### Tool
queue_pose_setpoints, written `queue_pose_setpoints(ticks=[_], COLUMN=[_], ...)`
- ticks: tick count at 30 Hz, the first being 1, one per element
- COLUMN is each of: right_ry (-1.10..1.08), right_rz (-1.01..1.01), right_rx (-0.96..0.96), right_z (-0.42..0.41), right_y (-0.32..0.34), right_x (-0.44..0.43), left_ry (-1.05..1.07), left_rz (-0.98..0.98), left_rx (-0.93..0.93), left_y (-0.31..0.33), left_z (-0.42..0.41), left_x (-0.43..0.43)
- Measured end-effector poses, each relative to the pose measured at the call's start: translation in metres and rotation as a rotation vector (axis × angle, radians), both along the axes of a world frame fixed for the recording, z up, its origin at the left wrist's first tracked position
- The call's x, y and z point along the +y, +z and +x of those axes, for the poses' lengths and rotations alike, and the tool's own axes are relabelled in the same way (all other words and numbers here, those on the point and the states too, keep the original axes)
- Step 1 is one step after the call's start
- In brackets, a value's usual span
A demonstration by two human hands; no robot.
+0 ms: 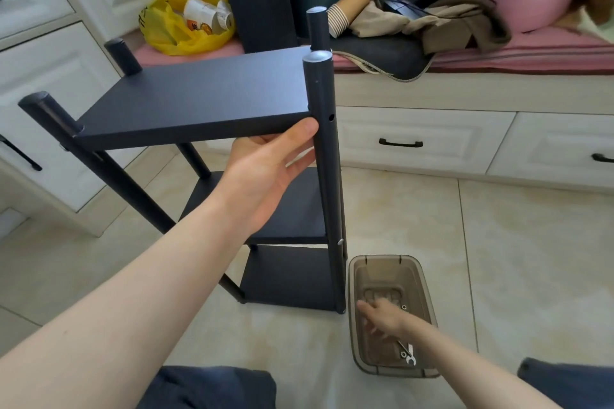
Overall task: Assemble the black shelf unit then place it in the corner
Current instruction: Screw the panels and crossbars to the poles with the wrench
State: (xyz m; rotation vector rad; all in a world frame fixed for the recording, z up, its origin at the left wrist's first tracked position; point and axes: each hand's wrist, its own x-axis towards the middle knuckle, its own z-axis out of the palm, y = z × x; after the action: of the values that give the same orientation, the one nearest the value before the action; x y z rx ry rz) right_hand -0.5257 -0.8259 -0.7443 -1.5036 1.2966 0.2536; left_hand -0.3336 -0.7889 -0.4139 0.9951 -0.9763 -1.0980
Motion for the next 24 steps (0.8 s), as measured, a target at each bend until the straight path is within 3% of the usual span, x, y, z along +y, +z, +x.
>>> queue_pose_setpoints(ticks=[3, 7, 24], right_ry=[-0.053, 0.045, 0.157], right_rz=[-0.047, -0.102, -0.144], right_rx=[0.049, 0.157, 0.219], right_z=[-0.008, -0.012, 0.008], right_y=[-0.007, -0.018, -0.063], right_x=[-0.01, -0.013, -0.014], left_ry=[0.005, 0.003, -0.034], left_rz=[0.006, 0.007, -0.023], left_rx=[0.006, 0.013, -0.006], left_y=[0.0, 0.0, -0.006], left_z=[0.0, -0.001, 0.006], left_x=[0.001, 0.001, -0.005])
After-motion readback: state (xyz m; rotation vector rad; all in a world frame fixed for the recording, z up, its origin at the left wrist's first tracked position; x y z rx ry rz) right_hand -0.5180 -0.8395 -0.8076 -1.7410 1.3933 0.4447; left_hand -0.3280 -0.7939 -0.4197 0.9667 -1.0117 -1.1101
